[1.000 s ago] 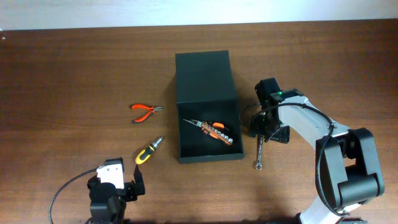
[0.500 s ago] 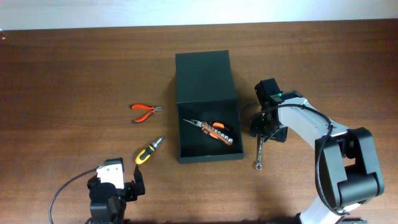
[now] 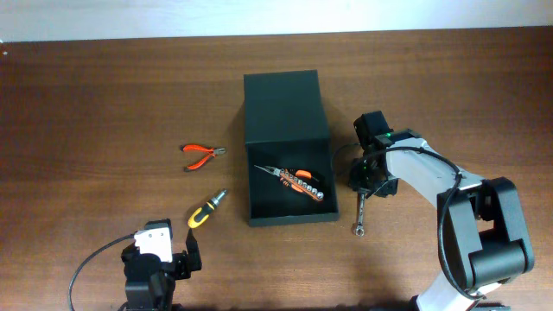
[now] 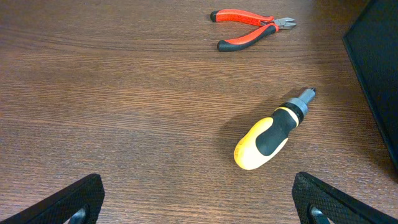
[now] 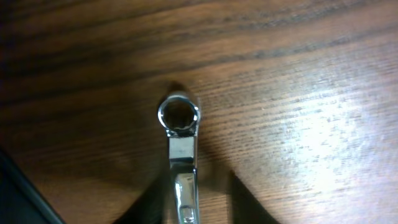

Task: Pack container
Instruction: 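Move the right gripper to the silver wrench and grasp it, then lift the wrench with the right gripper and drop it into the box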

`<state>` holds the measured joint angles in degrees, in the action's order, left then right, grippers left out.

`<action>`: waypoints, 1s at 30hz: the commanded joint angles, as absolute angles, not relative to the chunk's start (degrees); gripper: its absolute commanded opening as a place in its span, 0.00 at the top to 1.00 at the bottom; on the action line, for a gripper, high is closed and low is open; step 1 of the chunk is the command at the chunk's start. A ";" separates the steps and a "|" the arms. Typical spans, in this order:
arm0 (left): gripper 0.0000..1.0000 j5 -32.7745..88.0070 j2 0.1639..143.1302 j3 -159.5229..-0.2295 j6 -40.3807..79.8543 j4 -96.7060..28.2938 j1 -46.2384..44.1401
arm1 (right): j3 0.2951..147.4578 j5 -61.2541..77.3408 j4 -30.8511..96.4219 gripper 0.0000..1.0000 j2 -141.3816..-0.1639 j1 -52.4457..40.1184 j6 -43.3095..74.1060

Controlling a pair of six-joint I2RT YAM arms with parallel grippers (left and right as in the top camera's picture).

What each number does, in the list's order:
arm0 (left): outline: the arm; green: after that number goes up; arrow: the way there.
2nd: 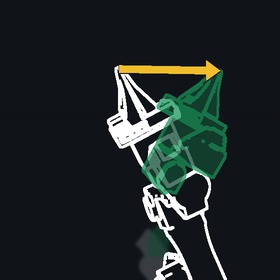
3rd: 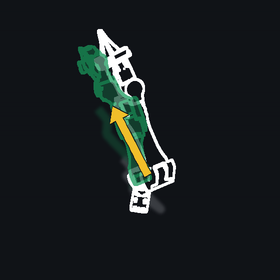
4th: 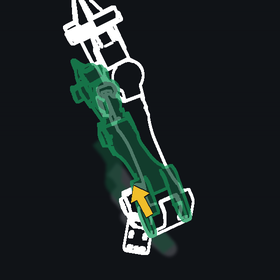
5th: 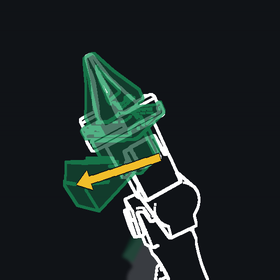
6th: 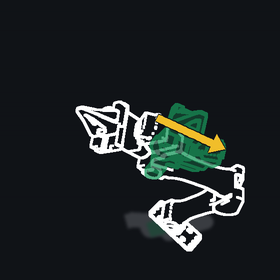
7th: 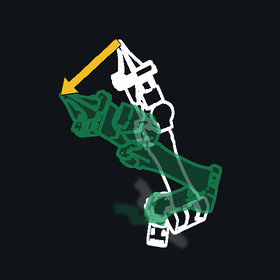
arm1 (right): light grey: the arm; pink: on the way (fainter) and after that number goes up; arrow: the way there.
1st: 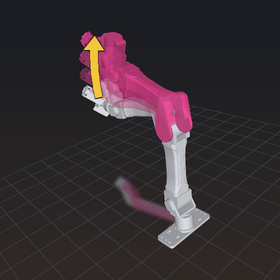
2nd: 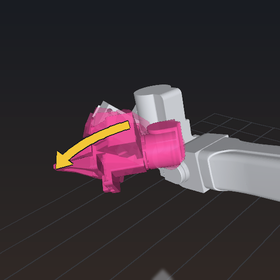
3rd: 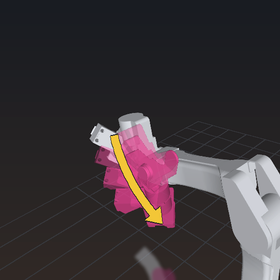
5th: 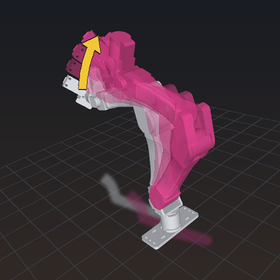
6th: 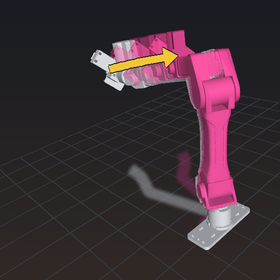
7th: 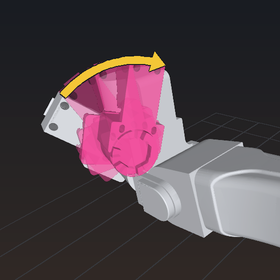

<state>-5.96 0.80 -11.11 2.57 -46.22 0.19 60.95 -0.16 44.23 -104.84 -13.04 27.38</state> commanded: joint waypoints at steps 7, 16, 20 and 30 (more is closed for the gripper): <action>0.01 -5.56 0.30 -10.81 1.65 -46.19 0.54 | 59.72 -0.71 43.48 0.96 -105.58 -12.73 26.28; 0.01 -5.56 0.30 -10.81 1.65 -46.19 0.54 | 65.36 -0.73 48.01 0.96 -105.47 -12.73 23.75; 0.01 -5.56 0.30 -10.81 1.65 -46.19 0.54 | 70.54 -0.95 51.94 0.96 -105.16 -12.73 22.55; 0.01 -5.56 0.30 -10.81 1.65 -46.19 0.54 | 86.26 -0.40 62.94 0.96 -104.12 -13.02 13.76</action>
<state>-5.98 0.80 -11.11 2.57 -46.22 0.19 81.62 -0.19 61.30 -105.21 -13.04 18.37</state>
